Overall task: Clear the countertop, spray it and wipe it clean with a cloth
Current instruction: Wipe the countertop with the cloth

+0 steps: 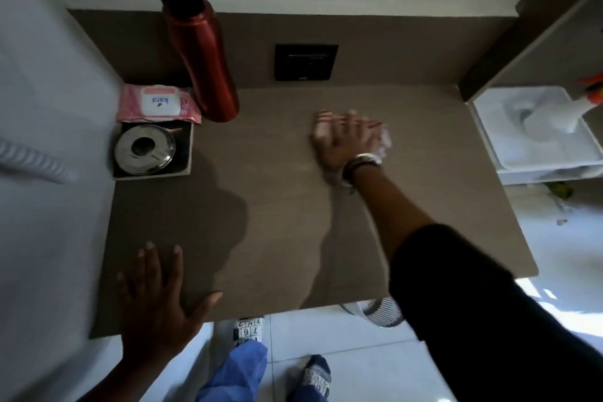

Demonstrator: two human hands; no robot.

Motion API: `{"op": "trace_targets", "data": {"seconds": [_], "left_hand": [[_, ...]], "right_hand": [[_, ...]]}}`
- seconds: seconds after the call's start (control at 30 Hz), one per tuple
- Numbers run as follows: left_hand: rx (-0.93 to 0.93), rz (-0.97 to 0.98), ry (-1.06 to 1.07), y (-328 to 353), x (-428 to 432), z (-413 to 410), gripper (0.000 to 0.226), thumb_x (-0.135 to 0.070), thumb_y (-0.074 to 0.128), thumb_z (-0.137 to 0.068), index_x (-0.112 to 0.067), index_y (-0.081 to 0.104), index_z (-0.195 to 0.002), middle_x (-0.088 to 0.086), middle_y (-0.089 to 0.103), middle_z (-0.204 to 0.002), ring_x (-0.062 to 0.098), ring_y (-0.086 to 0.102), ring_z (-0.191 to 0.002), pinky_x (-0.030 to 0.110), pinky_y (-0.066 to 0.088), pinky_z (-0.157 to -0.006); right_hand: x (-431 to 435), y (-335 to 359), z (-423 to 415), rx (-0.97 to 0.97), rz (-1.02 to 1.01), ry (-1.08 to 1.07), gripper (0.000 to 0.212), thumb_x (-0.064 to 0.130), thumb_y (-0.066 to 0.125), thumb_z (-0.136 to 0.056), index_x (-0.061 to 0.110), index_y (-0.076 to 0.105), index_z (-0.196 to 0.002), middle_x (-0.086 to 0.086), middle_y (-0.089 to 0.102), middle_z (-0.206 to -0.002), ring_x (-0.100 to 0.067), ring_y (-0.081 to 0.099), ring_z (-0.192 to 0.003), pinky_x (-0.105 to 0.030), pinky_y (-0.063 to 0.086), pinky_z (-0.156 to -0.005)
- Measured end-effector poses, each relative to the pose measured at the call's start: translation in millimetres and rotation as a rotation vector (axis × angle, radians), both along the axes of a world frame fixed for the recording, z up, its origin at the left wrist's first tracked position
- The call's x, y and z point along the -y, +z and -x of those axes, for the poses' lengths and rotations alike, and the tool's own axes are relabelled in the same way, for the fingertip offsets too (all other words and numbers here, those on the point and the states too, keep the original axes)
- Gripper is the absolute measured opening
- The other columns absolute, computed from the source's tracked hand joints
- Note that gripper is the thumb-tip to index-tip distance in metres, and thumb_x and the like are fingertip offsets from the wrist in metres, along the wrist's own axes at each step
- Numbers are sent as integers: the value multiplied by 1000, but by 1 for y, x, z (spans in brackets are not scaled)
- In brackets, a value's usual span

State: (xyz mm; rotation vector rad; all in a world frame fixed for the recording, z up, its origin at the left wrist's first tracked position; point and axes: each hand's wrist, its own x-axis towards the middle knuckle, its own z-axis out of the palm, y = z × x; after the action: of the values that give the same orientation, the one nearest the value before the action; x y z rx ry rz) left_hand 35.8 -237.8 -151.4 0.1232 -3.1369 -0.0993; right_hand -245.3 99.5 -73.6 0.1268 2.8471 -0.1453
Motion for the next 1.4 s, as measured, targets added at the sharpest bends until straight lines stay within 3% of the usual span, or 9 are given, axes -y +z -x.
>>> {"op": "trace_targets", "data": {"seconds": [0.1, 0.23, 0.33, 0.53, 0.77, 0.93, 1.07, 1.17, 1.4], "left_hand": [[57, -7, 18, 4, 1, 0, 106, -85, 31, -79, -13, 25, -156, 27, 12, -163, 46, 20, -149, 68, 15, -116], [139, -39, 15, 20, -1, -1, 100, -81, 28, -85, -8, 31, -154, 29, 14, -163, 47, 21, -149, 68, 19, -115], [99, -204, 84, 37, -6, -6, 96, -76, 31, -88, -4, 36, -151, 26, 19, -162, 43, 23, -150, 65, 22, -117], [23, -269, 257, 38, -18, -68, 99, -76, 37, -89, -1, 30, -153, 17, 19, -165, 32, 18, -153, 55, 23, -121], [28, -246, 301, 26, -9, -86, 109, -81, 38, -86, -1, 14, -156, 16, 4, -167, 28, 5, -156, 46, 7, -125], [-11, -329, 313, 21, -12, -107, 103, -72, 44, -90, -5, 7, -158, 15, 4, -168, 27, 3, -156, 42, 4, -125], [-38, -368, 230, 23, -9, -112, 97, -39, 63, -83, 1, 14, -156, 18, 3, -167, 32, 5, -155, 47, 7, -124], [5, -383, 190, 25, 0, -117, 107, -18, 70, -64, 4, 17, -154, 20, 2, -166, 29, 0, -155, 43, 0, -124], [-67, -386, 144, 20, 13, -124, 96, -25, 65, -68, 6, 27, -151, 26, 20, -161, 34, 12, -152, 46, 2, -124]], "right_hand": [[74, -15, -71, 22, 77, 218, 74, 69, 10, -91, 33, 10, -155, -6, 4, -165, -36, 1, -151, -61, -2, -117], [78, -16, -202, -5, 121, 557, 62, 59, 23, -96, 32, 29, -152, -7, 23, -162, -36, 10, -150, -61, 12, -116], [20, -22, -255, -37, 133, 482, 58, 57, 31, -94, 29, 49, -141, -5, 28, -160, -38, 24, -146, -57, 14, -118], [30, -15, -178, 58, 73, 70, 86, 74, 1, -81, 31, 14, -155, -8, -1, -166, -38, -2, -150, -63, 5, -117], [211, -13, -163, 55, 113, 623, 72, 64, 23, -94, 30, 12, -156, -9, -5, -165, -38, -7, -150, -62, -5, -117], [184, -16, -239, 13, 108, 1054, 68, 65, 27, -93, 29, 30, -151, -13, 26, -160, -41, 29, -144, -68, 18, -113], [124, -22, -251, 20, 92, 1002, 64, 65, 23, -94, 33, 33, -149, -7, 27, -160, -38, 29, -145, -65, 17, -114], [174, -12, -216, 34, 30, 896, 67, 62, 3, -93, 37, 13, -154, -6, 12, -165, -38, 6, -150, -63, 2, -115], [285, -13, -193, 31, 26, 943, 69, 58, 33, -93, 29, 20, -154, -9, 6, -165, -36, 1, -150, -63, -2, -116]]}}
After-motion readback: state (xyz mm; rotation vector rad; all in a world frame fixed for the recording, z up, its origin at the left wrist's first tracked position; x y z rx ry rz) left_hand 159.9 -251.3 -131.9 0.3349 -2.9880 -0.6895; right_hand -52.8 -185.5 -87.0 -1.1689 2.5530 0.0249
